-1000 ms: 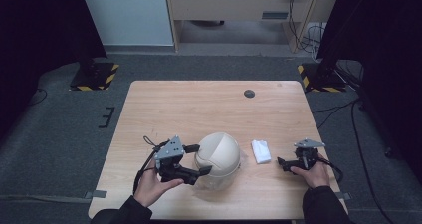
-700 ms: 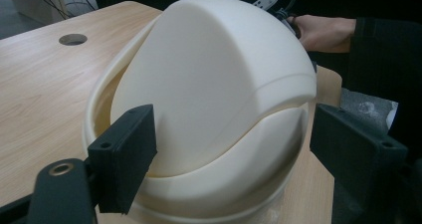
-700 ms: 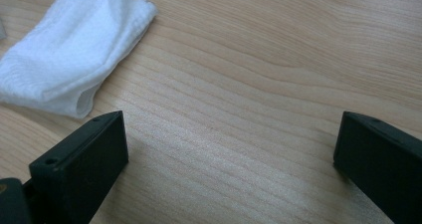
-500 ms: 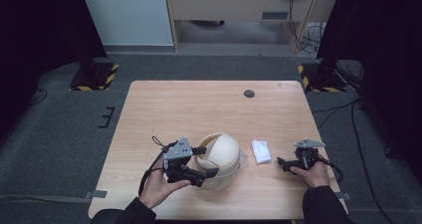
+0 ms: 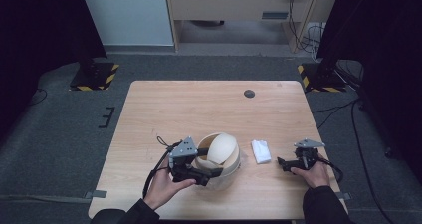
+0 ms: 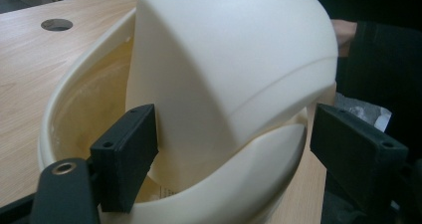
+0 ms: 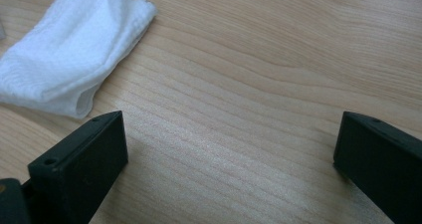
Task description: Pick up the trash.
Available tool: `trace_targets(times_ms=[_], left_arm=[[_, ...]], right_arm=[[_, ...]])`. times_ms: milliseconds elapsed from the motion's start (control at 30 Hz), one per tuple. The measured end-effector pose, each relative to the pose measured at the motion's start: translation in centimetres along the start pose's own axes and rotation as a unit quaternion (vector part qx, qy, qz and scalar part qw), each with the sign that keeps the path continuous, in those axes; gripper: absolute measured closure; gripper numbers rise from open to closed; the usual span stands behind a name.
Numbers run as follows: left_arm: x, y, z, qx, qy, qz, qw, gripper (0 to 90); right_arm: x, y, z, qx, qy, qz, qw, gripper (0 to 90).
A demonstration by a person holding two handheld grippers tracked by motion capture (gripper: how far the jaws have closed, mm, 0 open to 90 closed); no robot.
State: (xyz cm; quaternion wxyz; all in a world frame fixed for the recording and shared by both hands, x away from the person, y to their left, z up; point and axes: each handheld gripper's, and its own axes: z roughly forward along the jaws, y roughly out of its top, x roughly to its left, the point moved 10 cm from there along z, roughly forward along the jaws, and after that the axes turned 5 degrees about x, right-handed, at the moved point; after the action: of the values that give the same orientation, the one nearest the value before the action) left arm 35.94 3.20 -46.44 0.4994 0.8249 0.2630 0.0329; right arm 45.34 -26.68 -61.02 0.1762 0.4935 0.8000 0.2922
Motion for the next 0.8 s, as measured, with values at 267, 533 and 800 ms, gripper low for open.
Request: trace_targets(times_ms=[267, 533, 800], left_arm=[[0.5, 1.1, -0.8, -0.027, 0.016, -0.007, 0.9995, 17.6], [0.4, 1.5, -2.4, -0.046, 0.019, -0.002, 0.9988, 17.6], [1.8, 1.5, -5.9, -0.07, 0.057, -0.005, 0.9959, 16.8]], right_arm=[[0.0, 0.1, 0.0, -0.001, -0.003, 0.006, 1.0, 0.9], [0.1, 0.7, -0.8, 0.0, 0.011, 0.013, 0.9998, 27.0], [1.6, 4.4, -1.9, -0.058, 0.034, 0.009, 0.9977, 40.6]])
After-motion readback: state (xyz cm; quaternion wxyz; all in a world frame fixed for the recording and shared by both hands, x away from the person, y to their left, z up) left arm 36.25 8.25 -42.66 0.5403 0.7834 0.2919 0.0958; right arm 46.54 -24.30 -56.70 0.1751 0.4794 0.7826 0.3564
